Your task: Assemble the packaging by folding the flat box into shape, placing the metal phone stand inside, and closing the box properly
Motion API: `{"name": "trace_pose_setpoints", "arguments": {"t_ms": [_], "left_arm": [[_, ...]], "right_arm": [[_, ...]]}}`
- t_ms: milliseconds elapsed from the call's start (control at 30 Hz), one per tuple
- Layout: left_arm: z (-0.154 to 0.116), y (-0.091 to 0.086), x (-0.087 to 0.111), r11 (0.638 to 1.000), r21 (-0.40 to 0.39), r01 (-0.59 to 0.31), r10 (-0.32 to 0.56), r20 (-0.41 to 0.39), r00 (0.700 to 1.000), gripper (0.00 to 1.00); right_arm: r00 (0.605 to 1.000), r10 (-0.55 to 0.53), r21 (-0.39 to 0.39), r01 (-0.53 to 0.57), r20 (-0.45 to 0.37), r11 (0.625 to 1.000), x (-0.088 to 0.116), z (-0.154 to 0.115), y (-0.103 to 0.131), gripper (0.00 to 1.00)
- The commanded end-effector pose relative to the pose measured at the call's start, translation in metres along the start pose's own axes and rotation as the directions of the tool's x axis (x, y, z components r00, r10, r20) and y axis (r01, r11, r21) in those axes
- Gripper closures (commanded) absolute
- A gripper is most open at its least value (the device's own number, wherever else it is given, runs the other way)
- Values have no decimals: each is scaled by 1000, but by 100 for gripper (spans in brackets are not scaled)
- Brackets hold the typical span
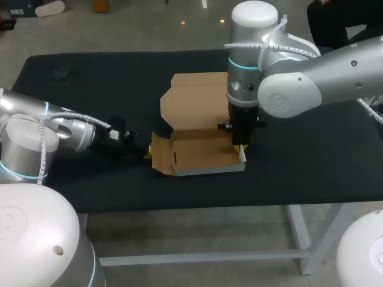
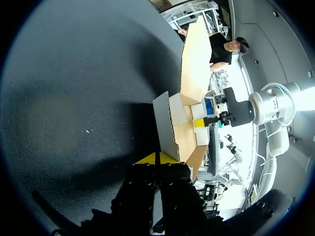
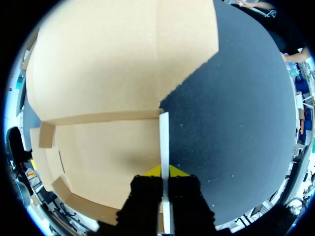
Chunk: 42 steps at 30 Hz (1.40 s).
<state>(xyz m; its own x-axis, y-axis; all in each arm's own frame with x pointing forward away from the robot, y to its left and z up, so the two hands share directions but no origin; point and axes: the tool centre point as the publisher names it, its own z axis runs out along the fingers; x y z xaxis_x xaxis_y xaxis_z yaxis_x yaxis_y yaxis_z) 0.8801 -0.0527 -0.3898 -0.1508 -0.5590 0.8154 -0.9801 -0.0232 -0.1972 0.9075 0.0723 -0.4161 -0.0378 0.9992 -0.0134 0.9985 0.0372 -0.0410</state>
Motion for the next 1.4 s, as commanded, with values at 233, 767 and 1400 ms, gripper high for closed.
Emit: {"name": "trace_pose_setpoints", "arguments": {"t_ms": [233,767,1400], "left_arm": [[7,-2,14,1000,-12,-9,9,-17,1000,100],[2,-3,13,999,16,35,-33,-83,996,88],[12,-5,26,1000,-2,30,-30,-162,986,67]], "right_arm": [[1000,0,5,0,1,1000,1,-1,1,100],[1000,0,5,0,1,1000,1,-1,1,100],[1000,0,5,0,1,1000,1,-1,1,100]]}}
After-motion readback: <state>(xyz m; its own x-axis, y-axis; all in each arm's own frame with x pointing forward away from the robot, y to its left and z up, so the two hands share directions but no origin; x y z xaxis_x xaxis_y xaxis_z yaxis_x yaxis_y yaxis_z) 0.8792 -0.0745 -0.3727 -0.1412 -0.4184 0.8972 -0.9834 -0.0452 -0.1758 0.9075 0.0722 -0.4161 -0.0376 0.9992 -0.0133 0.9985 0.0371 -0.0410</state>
